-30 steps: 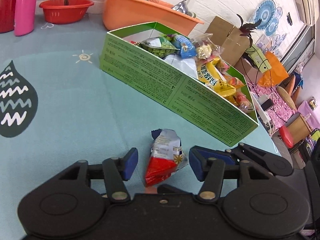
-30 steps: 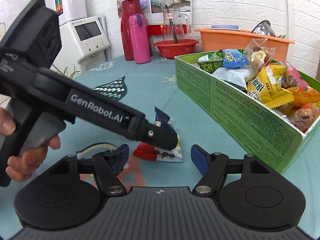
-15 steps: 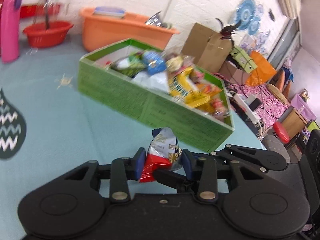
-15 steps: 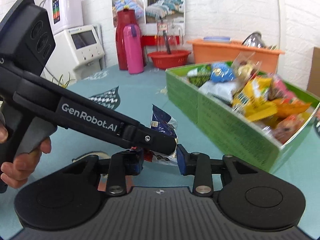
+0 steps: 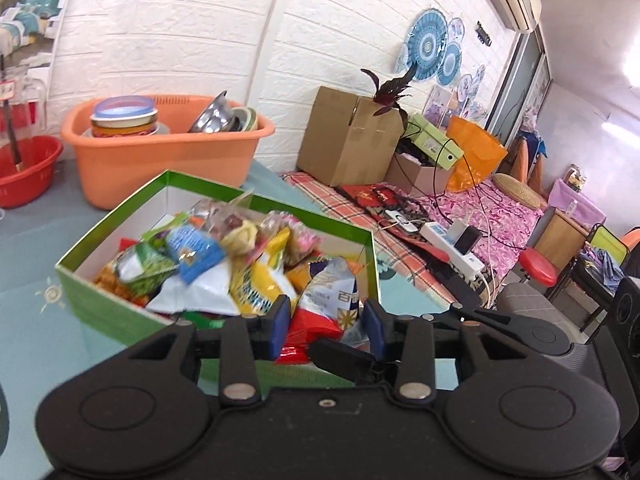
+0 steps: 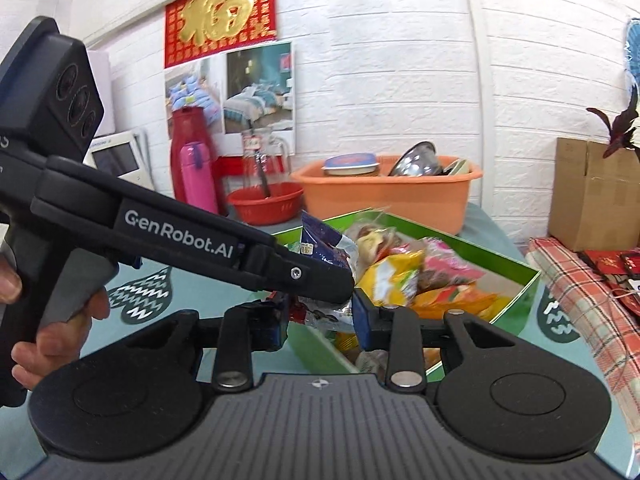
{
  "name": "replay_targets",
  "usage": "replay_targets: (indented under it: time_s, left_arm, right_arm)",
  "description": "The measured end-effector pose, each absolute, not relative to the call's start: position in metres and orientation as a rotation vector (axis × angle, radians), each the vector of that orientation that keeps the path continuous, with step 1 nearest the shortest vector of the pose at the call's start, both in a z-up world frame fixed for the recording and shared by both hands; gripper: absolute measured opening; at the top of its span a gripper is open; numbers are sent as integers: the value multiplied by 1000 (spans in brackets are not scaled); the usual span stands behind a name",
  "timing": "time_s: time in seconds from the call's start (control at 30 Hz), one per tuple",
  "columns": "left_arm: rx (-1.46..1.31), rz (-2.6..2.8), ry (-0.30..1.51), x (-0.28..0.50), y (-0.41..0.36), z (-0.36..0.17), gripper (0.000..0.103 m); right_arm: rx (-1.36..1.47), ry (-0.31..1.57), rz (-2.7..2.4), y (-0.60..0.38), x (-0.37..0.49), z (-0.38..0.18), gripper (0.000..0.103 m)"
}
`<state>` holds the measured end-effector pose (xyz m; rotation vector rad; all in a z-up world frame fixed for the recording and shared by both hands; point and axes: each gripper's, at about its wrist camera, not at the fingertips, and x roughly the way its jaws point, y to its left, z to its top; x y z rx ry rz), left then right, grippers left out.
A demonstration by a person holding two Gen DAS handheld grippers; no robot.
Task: Organize snacks
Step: 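Carry the red-and-white packet into the green box and open the left gripper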
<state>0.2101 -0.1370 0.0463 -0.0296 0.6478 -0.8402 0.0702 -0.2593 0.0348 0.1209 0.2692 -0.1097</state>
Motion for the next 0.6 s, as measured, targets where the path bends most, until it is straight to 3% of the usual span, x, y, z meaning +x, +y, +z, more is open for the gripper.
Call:
replay_targets:
  time_s: [0.17,0.2,0.23,0.3,0.33,0.37,0.6]
  left_arm:
    - [-30,-839,657,227,-149,43,74]
    - [-21,-832,662,228,-149,40,81]
    - [-15,-825,668,230,-150,37,103]
    - [-11,-779,668,232,-147,30,103]
    - [-11,-755,655,231,-144,28,103]
    - [-11,-742,647,231,-142,26,103]
    - [-48,-702,690,237,-124,21,103]
  right_arm:
    - [134,256,-124,-274,77,32,57]
    - [134,261,-121,-276,80,30,58]
    - [130,268,-124,-277,83,27,60]
    - [109,278,-151,-279,86,21,78]
    - [101,280,-165,-279,86,18,93]
    - [98,275,-176,-280,83,15,98]
    - [108,286,-203,-281,78,3,103]
